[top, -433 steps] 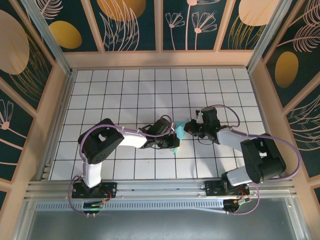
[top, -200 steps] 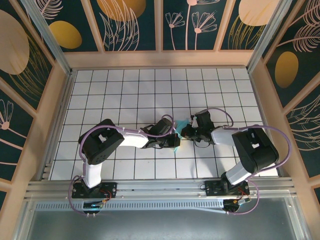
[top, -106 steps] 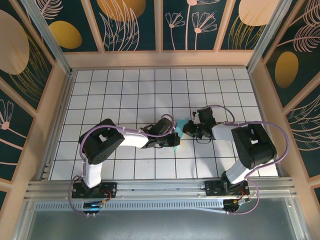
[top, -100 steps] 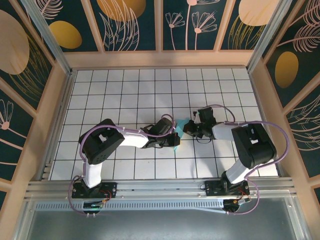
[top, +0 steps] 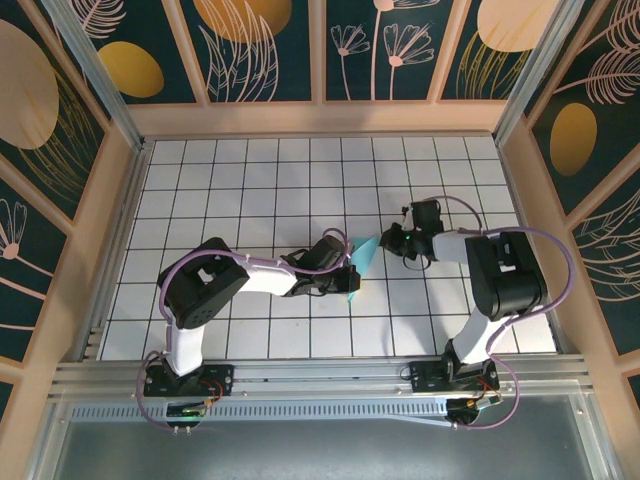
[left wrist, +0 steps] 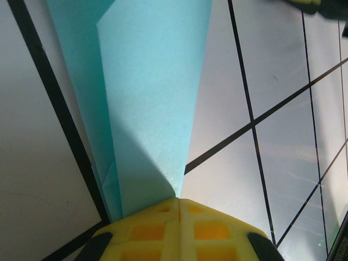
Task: Fold a paper plane with a square sheet of paper (fold left side to right side)
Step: Fold the wing for the fifth time at the center of the table.
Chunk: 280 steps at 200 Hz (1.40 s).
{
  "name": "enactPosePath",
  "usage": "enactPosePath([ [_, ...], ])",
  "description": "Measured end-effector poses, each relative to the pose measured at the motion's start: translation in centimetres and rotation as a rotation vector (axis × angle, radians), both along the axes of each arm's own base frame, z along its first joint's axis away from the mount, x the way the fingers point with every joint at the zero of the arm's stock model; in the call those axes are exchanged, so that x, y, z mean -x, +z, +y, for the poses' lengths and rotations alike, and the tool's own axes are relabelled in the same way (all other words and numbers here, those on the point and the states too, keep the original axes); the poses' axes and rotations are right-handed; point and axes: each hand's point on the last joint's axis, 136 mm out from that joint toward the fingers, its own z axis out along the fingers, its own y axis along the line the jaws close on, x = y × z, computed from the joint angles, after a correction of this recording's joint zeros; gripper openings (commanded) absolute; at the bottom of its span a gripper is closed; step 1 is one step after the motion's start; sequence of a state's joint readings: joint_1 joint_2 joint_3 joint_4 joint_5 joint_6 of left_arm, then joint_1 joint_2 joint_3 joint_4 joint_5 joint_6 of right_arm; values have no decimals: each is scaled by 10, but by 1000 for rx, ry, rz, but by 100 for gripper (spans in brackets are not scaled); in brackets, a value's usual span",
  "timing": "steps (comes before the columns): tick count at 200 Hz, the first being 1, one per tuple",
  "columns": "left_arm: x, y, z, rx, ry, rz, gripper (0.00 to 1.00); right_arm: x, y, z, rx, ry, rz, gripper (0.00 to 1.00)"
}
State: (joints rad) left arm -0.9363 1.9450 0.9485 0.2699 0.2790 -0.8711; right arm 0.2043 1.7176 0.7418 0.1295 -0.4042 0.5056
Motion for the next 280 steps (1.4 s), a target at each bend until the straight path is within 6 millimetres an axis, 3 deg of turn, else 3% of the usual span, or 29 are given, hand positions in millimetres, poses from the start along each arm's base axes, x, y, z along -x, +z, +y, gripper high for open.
enactPosePath([
  [28, 0, 0, 0, 0, 0, 0, 1, -18, 1, -14, 23, -36, -15, 0],
  [55, 0, 0, 0, 1, 0, 0, 1, -18, 7, -20, 49, -46, -31, 0],
  [92, 0, 0, 0, 2, 0, -1, 1, 2, 43, -18, 19, -31, -107, 0],
  [119, 0, 0, 0, 1, 0, -1, 1, 30, 58, 5, -46, 35, -139, 0],
  [147, 0, 0, 0, 1, 0, -1, 1, 52, 52, 38, -95, 114, -97, 0],
  [171, 0, 0, 0, 0, 0, 0, 1, 59, 44, 54, -117, 149, -71, 0],
  [214, 0, 0, 0, 0, 0, 0, 0, 56, 17, 60, -98, 149, 0, 0],
  [280, 0, 0, 0, 0, 0, 0, 0, 36, 6, 57, -34, 117, -10, 0],
])
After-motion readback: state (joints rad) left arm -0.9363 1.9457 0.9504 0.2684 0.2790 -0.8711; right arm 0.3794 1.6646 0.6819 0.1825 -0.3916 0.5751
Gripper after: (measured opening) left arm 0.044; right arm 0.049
